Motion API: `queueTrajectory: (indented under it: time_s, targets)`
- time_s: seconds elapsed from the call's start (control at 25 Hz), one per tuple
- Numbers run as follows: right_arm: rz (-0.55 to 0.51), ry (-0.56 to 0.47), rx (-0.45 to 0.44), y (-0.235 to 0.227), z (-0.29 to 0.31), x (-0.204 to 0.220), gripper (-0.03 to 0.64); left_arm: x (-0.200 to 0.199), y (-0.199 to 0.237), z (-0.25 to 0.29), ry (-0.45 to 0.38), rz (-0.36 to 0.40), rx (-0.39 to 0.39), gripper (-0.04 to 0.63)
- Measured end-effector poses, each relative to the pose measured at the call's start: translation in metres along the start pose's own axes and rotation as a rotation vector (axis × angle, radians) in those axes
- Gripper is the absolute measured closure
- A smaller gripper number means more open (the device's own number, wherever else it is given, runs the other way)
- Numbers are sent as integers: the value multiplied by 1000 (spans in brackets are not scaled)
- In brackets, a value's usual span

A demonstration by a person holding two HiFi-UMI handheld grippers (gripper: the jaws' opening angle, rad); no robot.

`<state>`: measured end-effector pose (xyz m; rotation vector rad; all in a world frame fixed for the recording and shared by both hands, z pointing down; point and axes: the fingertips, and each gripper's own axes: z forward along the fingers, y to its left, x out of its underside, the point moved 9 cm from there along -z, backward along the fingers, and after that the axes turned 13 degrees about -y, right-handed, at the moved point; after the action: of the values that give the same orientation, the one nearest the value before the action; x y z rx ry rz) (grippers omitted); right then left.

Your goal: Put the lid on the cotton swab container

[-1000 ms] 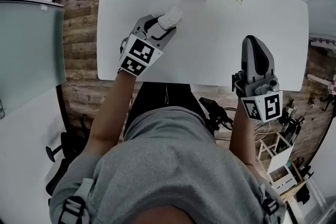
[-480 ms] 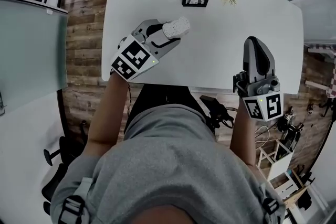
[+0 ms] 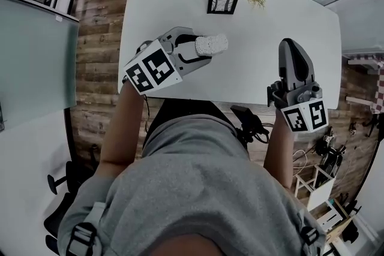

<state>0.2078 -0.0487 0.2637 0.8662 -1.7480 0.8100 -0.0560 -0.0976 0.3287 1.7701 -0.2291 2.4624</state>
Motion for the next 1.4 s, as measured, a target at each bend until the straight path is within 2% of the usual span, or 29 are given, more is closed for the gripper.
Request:
queueTrajectory:
  time_s: [0.16,0.28,0.6,0.84,1.0,1.12,1.2,1.32,1.4]
  targets:
    - [92,51,-50,6,6,3,591,-12,-9,-2,18,40,44,391]
    - [116,80,-70,13,10,7,591,-19,-12,-5,10,55,57,391]
    - [274,20,-90,13,18,7,589,-28,-23,-8,12,88,91,391]
    - [467,-10,-102,7,30,11,589,-36,-30,-6,26,134,115,391]
    - [590,9,-173,11,34,20,589,-38,-33,-4,21,166,130,391]
    - [625,28,-208,15,34,25,588,-39,-37,-2,16,178,147,391]
    - [638,22,-215,16,33,25,572,-39,-40,0,26,191,158,391]
    - [665,10,-226,16,35,23,512,-40,-43,2,43,211,174,391]
    - [690,0,-226,15,37,23,503,-40,-45,3,54,220,182,391]
